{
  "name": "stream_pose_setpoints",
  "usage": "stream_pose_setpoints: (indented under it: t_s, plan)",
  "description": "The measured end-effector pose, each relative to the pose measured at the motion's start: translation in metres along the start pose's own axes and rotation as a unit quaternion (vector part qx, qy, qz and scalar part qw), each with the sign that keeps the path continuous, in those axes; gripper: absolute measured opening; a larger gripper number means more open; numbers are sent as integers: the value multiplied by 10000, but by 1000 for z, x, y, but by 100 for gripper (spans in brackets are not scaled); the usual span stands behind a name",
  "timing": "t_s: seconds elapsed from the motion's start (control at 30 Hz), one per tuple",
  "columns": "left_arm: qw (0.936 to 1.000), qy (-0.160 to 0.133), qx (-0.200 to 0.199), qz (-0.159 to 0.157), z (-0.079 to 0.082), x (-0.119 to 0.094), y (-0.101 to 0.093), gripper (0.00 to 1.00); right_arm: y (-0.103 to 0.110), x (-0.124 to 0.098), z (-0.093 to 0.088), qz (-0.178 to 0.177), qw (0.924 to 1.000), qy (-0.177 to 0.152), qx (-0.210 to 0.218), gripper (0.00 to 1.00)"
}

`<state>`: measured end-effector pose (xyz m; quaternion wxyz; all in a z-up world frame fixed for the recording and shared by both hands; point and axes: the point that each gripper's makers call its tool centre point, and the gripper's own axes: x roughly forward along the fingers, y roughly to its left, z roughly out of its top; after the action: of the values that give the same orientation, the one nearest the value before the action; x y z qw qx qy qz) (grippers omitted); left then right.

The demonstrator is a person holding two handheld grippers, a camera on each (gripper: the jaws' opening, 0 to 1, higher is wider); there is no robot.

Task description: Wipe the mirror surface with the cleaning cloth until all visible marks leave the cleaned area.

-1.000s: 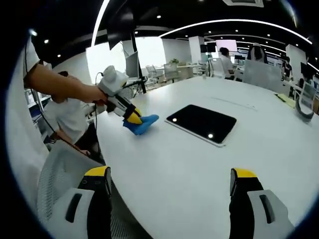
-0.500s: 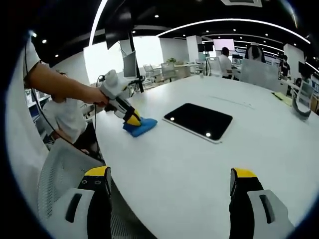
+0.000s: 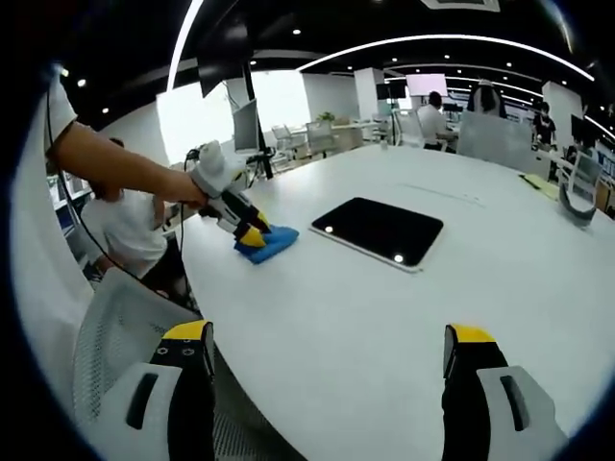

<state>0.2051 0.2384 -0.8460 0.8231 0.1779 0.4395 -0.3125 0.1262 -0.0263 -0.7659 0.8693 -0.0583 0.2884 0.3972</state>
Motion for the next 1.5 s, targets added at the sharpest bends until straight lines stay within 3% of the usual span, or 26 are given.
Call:
stream_pose_setpoints:
  t_s: [0.33, 0.47, 0.73, 0.87, 1.03, 1.2, 1.37, 1.5]
  plan:
    - [9995, -64, -26, -300, 0, 2, 4, 34, -3, -2, -1, -28, 10000, 25, 20, 100]
    - [9992, 28, 37, -388, -2, 4, 7, 50, -2, -2, -2, -23, 10000, 47, 10, 100]
    - [9989, 17, 197, -414, -1, 3, 6, 51, -2, -1, -1, -34, 10000, 57, 12, 100]
    - [9985, -19, 361, -401, 2, -5, 1, 50, -1, 0, 1, -34, 10000, 38, 6, 99]
    - [9980, -93, 261, -567, 4, -12, -9, 35, 2, 3, 3, -1, 10000, 25, -11, 99]
    - [9965, -183, 308, -753, 7, -16, -22, 31, 4, 6, 4, 32, 10000, 32, -34, 99]
    - [9948, -145, 114, -1003, 7, -16, -35, 28, 5, 8, 3, 57, 10000, 32, -34, 99]
    - [9952, -79, 85, -968, 2, -12, -33, 28, 6, 7, 1, 57, 10000, 52, -28, 99]
